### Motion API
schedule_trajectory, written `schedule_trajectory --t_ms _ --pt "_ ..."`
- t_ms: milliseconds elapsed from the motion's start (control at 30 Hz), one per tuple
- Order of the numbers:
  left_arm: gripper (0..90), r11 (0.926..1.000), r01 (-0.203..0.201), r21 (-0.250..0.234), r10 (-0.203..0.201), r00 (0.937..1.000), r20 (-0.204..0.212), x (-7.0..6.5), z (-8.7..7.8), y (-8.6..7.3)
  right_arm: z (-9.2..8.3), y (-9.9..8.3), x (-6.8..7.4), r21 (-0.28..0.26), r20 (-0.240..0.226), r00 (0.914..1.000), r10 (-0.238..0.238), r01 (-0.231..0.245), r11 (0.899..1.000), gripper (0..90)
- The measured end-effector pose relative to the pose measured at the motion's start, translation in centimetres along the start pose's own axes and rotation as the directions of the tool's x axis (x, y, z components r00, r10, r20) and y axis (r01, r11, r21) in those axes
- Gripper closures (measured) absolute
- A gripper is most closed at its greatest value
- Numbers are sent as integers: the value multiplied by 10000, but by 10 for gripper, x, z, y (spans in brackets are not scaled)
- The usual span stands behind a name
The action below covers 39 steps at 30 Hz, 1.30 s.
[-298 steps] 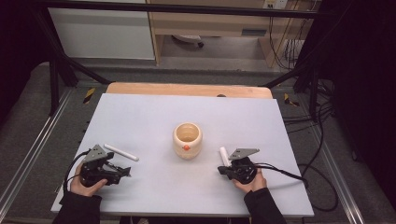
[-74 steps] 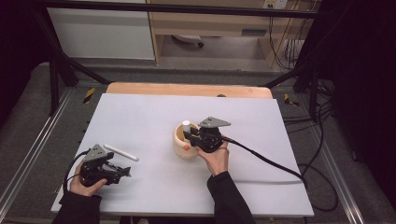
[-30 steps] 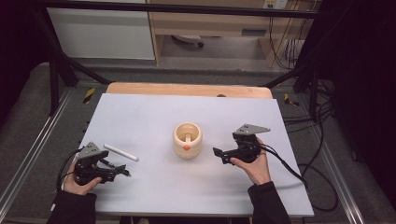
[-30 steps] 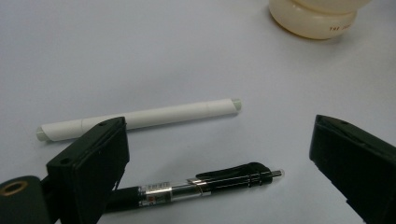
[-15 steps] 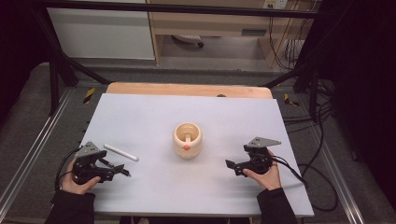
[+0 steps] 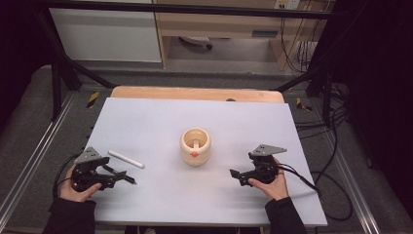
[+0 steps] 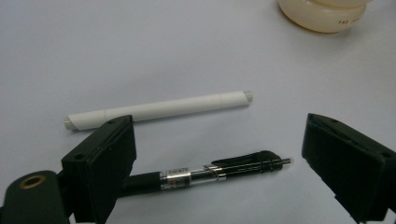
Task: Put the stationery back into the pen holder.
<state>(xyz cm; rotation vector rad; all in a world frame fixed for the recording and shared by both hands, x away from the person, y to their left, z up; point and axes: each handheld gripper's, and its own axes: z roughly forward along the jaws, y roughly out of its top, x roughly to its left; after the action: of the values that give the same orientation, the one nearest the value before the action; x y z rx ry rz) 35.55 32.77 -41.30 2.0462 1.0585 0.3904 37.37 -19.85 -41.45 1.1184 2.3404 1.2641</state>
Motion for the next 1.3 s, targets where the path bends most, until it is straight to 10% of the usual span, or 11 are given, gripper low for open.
schedule_trajectory --t_ms 800,1300 --pt "365 9961 -99 873 132 9992 -374 23 2 25 -19 -24 -27 -212 592 9964 612 -601 9980 10" --pt "293 9626 -1980 1848 1998 9798 92 22 18 44 -20 -24 -29 -252 582 9964 611 -597 9979 9"
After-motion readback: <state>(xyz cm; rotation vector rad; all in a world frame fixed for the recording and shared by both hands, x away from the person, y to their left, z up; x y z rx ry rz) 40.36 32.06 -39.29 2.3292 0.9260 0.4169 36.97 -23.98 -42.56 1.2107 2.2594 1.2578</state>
